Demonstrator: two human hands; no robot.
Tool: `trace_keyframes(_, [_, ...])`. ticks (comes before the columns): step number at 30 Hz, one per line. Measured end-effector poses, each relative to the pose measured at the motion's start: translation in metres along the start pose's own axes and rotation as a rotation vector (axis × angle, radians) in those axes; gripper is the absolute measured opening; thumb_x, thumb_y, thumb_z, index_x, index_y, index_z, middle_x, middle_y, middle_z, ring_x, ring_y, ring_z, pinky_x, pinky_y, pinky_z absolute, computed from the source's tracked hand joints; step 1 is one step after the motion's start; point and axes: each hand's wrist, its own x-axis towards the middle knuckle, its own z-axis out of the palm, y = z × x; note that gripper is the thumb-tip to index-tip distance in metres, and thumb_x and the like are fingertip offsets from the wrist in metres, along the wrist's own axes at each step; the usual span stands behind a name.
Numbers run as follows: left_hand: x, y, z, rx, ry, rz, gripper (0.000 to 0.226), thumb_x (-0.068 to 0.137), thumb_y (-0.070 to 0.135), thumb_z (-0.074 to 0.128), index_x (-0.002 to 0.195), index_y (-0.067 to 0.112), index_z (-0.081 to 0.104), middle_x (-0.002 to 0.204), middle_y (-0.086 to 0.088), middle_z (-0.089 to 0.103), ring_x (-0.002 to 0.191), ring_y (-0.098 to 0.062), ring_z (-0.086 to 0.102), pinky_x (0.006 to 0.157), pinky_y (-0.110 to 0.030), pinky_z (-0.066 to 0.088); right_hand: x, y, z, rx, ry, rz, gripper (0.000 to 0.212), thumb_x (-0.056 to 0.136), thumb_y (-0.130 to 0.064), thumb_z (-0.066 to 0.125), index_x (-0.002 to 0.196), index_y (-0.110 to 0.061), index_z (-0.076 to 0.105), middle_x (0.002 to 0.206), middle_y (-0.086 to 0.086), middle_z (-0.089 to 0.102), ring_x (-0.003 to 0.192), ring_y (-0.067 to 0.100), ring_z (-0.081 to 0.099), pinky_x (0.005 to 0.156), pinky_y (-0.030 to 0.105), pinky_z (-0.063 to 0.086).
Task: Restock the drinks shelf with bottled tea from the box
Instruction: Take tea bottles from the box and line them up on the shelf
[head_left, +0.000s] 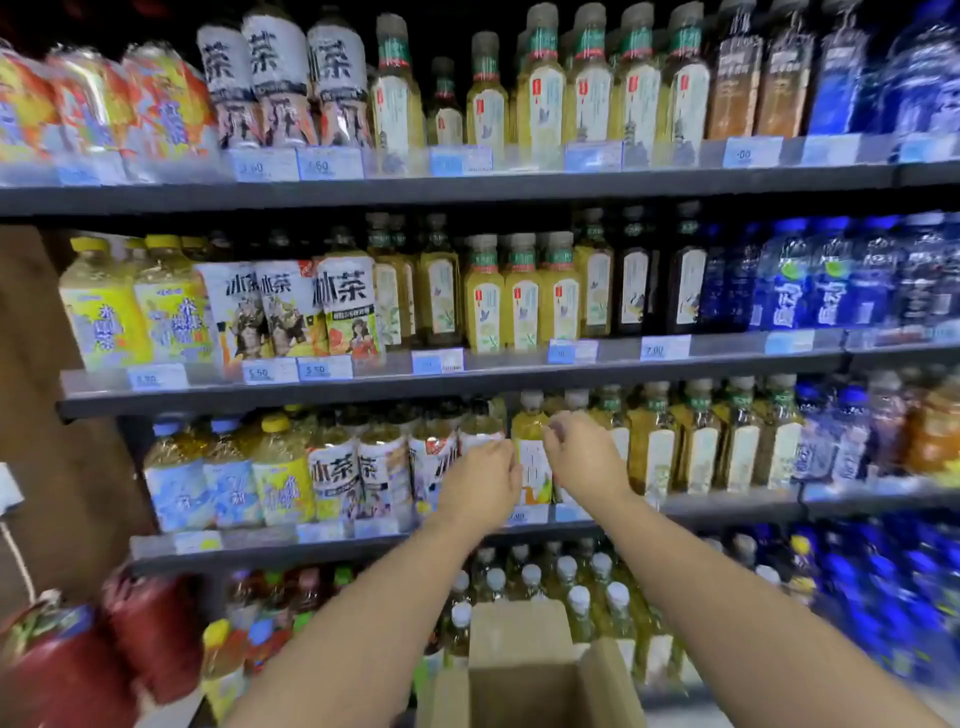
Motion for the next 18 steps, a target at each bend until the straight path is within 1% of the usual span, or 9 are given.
trace_keyframes(2, [-0.036,-0.013,0.034,0.025,-0.087,-0.034,0.014,0.095,0.023,0.046,0.082,0.018,0.048,0.087,-0.009,0.062,0.082,-0.034,0.061,0.065,-0.044,0.052,-0.045,0.015,0.028,0.029,-0.098,0.041,0.016,0.098,-0.026,0.052,0.091,-0.014,0.062,0.084,0.002,0.057,0.083,0.027,0.060,0.064,0.034,0.043])
trace_keyframes(4, [-0.070,-0.026,0.069,0.079,-0.167,-0.066,0.013,0.096,0.023,0.047,0.091,0.014,0.054,0.093,-0.012,0.065,0.088,-0.036,0.063,0.068,-0.044,0.053,-0.088,0.035,0.060,0.043,-0.185,0.081,0.018,0.098,-0.024,0.053,0.081,-0.016,0.055,0.078,0.003,0.056,0.080,0.031,0.061,0.062,0.036,0.041])
trace_keyframes(7, [-0.119,-0.047,0.124,0.136,-0.250,-0.124,0.018,0.095,0.024,0.047,0.099,0.012,0.059,0.101,-0.012,0.067,0.098,-0.036,0.063,0.074,-0.045,0.051,-0.145,0.065,0.110,-0.008,-0.339,0.175,0.025,0.097,-0.026,0.050,0.073,-0.024,0.045,0.082,0.007,0.063,0.082,0.031,0.062,0.061,0.033,0.041])
trace_keyframes(9, [-0.151,-0.065,0.163,0.132,-0.333,-0.181,0.019,0.095,0.026,0.046,0.102,0.015,0.061,0.107,-0.008,0.066,0.103,-0.032,0.061,0.081,-0.042,0.050,-0.176,0.085,0.145,0.002,-0.469,0.227,0.018,0.097,-0.024,0.047,0.082,-0.019,0.056,0.085,0.005,0.065,0.081,0.027,0.062,0.064,0.034,0.045])
trace_keyframes(11, [-0.181,-0.087,0.202,0.178,-0.414,-0.233,0.026,0.094,0.033,0.046,0.113,0.020,0.059,0.120,-0.004,0.061,0.112,-0.027,0.055,0.091,-0.041,0.048,-0.202,0.102,0.180,0.006,-0.548,0.265,0.017,0.096,-0.023,0.048,0.087,-0.016,0.062,0.087,0.006,0.069,0.084,0.027,0.066,0.067,0.030,0.047])
trace_keyframes(13, [-0.208,-0.106,0.237,0.246,-0.479,-0.292,0.046,0.094,0.040,0.046,0.136,0.021,0.050,0.141,-0.004,0.049,0.128,-0.028,0.046,0.106,-0.044,0.041,-0.225,0.117,0.214,0.007,-0.663,0.326,0.016,0.094,-0.024,0.051,0.084,-0.018,0.062,0.088,0.006,0.070,0.085,0.026,0.067,0.070,0.031,0.051])
trace_keyframes(15, [-0.228,-0.122,0.265,0.205,-0.516,-0.378,0.063,0.098,0.040,0.044,0.155,0.016,0.029,0.160,-0.006,0.029,0.145,-0.030,0.028,0.119,-0.044,0.027,-0.246,0.134,0.248,-0.002,-0.821,0.410,0.011,0.094,-0.021,0.055,0.086,-0.021,0.063,0.090,0.003,0.069,0.083,0.022,0.066,0.074,0.032,0.055])
trace_keyframes(16, [-0.236,-0.130,0.276,0.131,-0.513,-0.428,0.066,0.100,0.037,0.042,0.159,0.015,0.020,0.165,-0.006,0.021,0.150,-0.029,0.021,0.122,-0.042,0.021,-0.254,0.143,0.264,-0.026,-0.904,0.447,0.009,0.095,-0.018,0.057,0.094,-0.021,0.065,0.095,0.003,0.069,0.087,0.021,0.066,0.076,0.030,0.055])
trace_keyframes(18, [-0.246,-0.142,0.295,-0.047,-0.465,-0.504,0.066,0.103,0.029,0.042,0.161,0.018,0.014,0.167,-0.005,0.014,0.153,-0.027,0.012,0.124,-0.037,0.016,-0.271,0.160,0.295,-0.027,-0.992,0.550,0.024,0.099,-0.015,0.053,0.119,-0.014,0.064,0.118,0.010,0.066,0.107,0.025,0.064,0.085,0.028,0.050])
